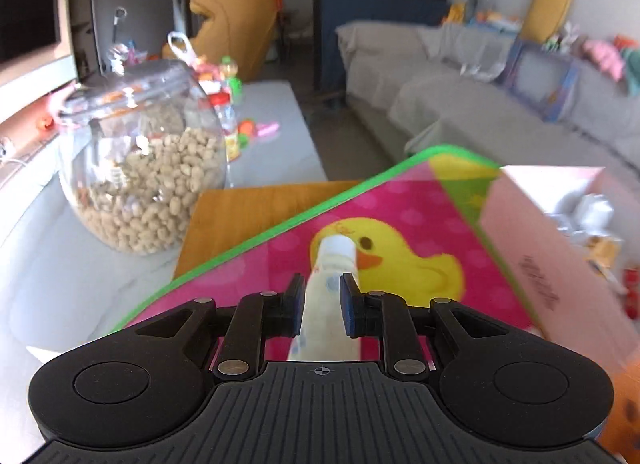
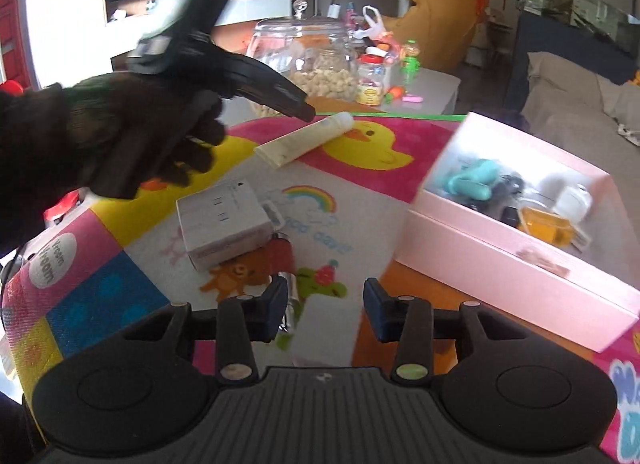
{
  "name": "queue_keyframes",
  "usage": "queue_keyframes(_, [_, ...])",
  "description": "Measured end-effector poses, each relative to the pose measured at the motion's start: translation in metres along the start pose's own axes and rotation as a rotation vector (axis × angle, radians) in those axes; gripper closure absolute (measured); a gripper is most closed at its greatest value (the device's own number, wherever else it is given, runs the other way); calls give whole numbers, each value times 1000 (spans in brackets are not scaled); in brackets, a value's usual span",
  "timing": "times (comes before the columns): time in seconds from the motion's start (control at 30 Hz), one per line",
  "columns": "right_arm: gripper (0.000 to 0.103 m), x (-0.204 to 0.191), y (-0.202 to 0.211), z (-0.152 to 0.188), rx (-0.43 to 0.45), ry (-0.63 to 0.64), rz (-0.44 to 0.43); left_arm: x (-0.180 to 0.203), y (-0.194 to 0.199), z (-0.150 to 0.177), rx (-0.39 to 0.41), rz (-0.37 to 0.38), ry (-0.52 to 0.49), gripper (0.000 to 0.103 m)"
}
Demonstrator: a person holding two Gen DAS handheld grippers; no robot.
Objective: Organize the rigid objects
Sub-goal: 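Grasp the white lotion tube with the left tool while the right tool reaches toward the red lipstick, then lift the white tube with the left tool while the right tool moves toward the red lipstick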
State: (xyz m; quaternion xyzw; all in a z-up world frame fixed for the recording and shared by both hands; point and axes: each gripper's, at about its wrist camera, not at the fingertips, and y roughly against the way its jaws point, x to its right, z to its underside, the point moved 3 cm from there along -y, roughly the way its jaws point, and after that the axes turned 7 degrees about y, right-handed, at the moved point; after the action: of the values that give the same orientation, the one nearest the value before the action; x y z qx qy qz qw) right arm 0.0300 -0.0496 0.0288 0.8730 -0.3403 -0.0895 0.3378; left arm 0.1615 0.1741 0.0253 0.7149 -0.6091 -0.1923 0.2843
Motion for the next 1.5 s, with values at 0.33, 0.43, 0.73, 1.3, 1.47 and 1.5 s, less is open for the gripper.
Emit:
queue_keyframes(0.33, [52, 20, 2, 16, -3, -91, -15, 10, -30, 6, -101, 24, 4, 70])
queue_keyframes(0.43, [51, 19, -1, 19, -2, -114, -16, 4, -22, 9, -118, 61, 30, 73])
queue_keyframes(0.73, [35, 26, 3, 33, 16, -197, 1, -29, 62, 75, -89, 136, 78, 73])
queue_keyframes(1.3, [34, 27, -6, 39, -98, -188, 220, -20, 145, 147, -116, 212, 255, 74])
queue_keyframes(1.47, [28, 28, 4, 50, -92, -202, 181, 12, 142, 149, -115, 223, 136, 74])
queue_keyframes(1.5, [25, 27, 5, 52, -91, -202, 171, 17, 143, 150, -117, 224, 116, 74])
